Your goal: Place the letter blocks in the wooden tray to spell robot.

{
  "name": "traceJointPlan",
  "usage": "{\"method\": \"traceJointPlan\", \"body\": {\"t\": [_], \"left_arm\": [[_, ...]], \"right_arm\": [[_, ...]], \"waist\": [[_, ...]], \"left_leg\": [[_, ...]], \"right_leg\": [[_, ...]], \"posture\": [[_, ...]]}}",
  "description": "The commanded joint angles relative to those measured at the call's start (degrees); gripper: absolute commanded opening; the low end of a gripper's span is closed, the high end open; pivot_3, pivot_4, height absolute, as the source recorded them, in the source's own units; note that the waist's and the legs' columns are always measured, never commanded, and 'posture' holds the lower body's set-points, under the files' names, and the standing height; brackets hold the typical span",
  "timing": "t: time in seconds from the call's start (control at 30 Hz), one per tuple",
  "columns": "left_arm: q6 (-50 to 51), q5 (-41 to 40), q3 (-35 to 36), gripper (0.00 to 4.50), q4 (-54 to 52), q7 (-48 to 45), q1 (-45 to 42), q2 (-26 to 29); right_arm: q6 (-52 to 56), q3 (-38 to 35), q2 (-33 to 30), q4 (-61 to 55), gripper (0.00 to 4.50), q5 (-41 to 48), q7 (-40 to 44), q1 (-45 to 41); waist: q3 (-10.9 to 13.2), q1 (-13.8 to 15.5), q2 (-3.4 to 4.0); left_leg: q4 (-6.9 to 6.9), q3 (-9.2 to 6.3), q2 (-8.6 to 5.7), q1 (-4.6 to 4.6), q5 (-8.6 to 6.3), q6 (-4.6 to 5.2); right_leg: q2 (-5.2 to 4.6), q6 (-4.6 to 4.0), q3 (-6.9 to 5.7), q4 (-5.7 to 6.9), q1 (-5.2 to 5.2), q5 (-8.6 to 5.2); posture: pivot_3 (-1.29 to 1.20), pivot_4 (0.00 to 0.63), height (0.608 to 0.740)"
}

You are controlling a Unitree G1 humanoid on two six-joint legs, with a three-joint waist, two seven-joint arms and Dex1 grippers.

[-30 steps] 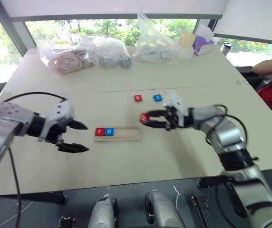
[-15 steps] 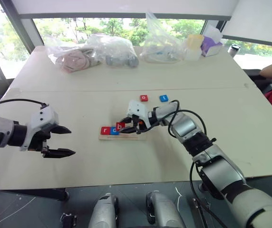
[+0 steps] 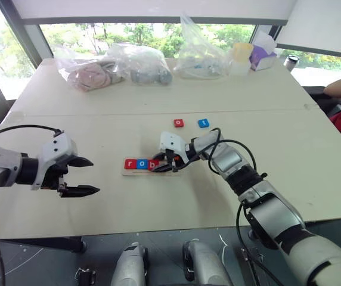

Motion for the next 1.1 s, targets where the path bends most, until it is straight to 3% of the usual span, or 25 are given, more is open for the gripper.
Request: {"method": "traceJointPlan", "body": {"t": [0.03, 0.13, 0.2, 0.23, 0.4, 0.6, 0.73, 0.83, 0.93, 1.1], "left_arm": [[0.4, -0.6, 0.4, 4.5, -0.9, 0.5, -0.9, -0.3], [0.3, -0.6, 0.2, 4.5, -0.8, 0.6, -1.1, -0.5], [0.3, -0.6, 0.1, 4.5, -0.8, 0.7, -1.2, -0.6], [0.3, -0.6, 0.0, 4.5, -0.8, 0.8, -1.3, -0.7], [0.5, -0.5, -0.3, 4.5, -0.8, 1.0, -1.7, -1.0], [4.5, -5.0, 2.6, 4.5, -2.0, 2.0, -4.5, -3.0], [9.0, -10.1, 5.7, 4.5, -0.8, 5.4, -9.8, -5.8], [10.1, -10.9, 5.9, 4.5, -0.3, 6.5, -11.7, -6.3], [9.7, -10.5, 4.9, 4.5, 1.2, 7.9, -14.5, -7.5], [8.5, -9.0, 4.6, 4.5, 5.4, 10.9, -18.5, -10.6]], "right_arm": [[-0.7, -1.7, 0.5, 0.5, 1.68, -0.2, -0.4, -2.0], [-0.6, -2.1, 0.7, 0.8, 2.99, -0.2, -0.6, -2.2], [-0.8, -2.4, 0.9, 0.7, 4.14, -0.3, -0.9, -2.3], [-1.0, -2.6, 0.9, 0.7, 4.43, -0.3, -1.2, -2.4], [-0.6, -3.9, 0.4, -0.6, 4.43, 0.2, -1.7, -2.4], [9.2, -15.7, -2.1, -7.9, 4.43, 7.8, -6.7, -3.6], [20.9, -24.9, -1.6, -18.1, 4.43, 12.7, -18.3, -0.6], [27.1, -26.4, 0.9, -23.2, 4.43, 12.0, -27.3, 2.0], [28.5, -24.7, 4.7, -21.7, 4.43, 8.4, -36.6, 3.4], [21.2, -25.5, 9.1, -3.8, 4.43, 5.1, -46.6, -2.9]], "waist": [[0.0, 0.0, 0.0], [0.0, 0.0, 0.0], [0.0, 0.0, 0.0], [0.0, 0.0, 0.0], [0.0, 0.0, 0.0], [0.0, 0.3, 0.01], [0.0, 0.3, -0.01], [0.0, 0.0, -0.02], [0.0, -0.4, -0.01], [0.0, -1.4, -0.01]], "left_leg": [[0.0, 0.0, 0.0, 0.0, 0.0, 0.0], [0.0, 0.0, 0.0, 0.0, 0.0, 0.0], [0.0, 0.0, 0.0, 0.0, 0.0, 0.0], [0.0, 0.0, 0.0, 0.0, 0.0, 0.0], [0.0, 0.0, 0.0, 0.0, 0.0, 0.0], [0.0, -0.01, 0.03, -0.01, 0.0, -0.01], [0.0, -0.04, 0.03, -0.01, 0.0, -0.01], [-0.01, -0.06, 0.0, 0.0, 0.0, -0.01], [-0.05, -0.06, 0.0, 0.04, 0.0, -0.01], [-0.03, -0.09, -0.02, 0.04, 0.03, -0.05]], "right_leg": [[0.0, 0.0, 0.0, 0.0, 0.0, 0.0], [0.0, 0.0, 0.0, 0.0, 0.0, 0.0], [-0.01, 0.0, 0.0, 0.0, 0.0, 0.0], [-0.01, 0.0, 0.0, 0.0, 0.0, 0.0], [-0.01, 0.0, 0.0, 0.0, 0.0, 0.0], [-0.04, 0.0, 0.0, 0.0, 0.01, 0.0], [-0.07, 0.01, 0.0, -0.02, 0.04, 0.01], [-0.05, 0.02, 0.0, -0.01, 0.05, 0.01], [0.0, 0.01, 0.0, 0.01, 0.04, 0.01], [0.03, -0.02, 0.0, 0.07, 0.02, 0.04]], "posture": [[0.0, 0.15, 0.74], [0.0, 0.15, 0.74], [0.0, 0.15, 0.74], [0.0, 0.15, 0.74], [0.0, 0.15, 0.74], [0.0, 0.15, 0.74], [0.0, 0.15, 0.74], [0.0, 0.15, 0.74], [0.0, 0.15, 0.74], [0.0, 0.15, 0.74]]}}
